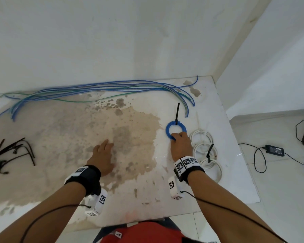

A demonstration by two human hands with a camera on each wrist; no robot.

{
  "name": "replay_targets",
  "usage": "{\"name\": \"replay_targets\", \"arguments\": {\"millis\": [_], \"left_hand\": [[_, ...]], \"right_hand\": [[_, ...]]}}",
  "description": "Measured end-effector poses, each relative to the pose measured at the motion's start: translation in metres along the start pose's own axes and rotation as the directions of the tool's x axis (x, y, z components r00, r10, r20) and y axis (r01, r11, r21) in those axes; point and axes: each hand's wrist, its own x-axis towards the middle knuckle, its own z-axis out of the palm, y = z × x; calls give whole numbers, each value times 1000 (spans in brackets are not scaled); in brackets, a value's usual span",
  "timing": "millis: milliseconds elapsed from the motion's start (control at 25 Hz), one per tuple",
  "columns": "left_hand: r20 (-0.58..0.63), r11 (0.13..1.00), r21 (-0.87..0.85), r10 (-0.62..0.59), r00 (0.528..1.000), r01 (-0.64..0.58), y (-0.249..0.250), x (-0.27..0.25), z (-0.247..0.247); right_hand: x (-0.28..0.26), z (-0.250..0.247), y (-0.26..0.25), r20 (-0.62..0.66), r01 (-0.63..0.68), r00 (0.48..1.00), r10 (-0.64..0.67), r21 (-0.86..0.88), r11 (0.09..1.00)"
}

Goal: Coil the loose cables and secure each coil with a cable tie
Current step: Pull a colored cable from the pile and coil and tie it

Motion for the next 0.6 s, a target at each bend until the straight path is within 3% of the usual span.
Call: {"name": "replay_targets", "arguments": {"millis": [600], "left_hand": [[9,1000,-17,-19,1000,19,5,-4,-3]], "right_hand": [[-1,-6,-3,19,-32,999,32,5,999]]}}
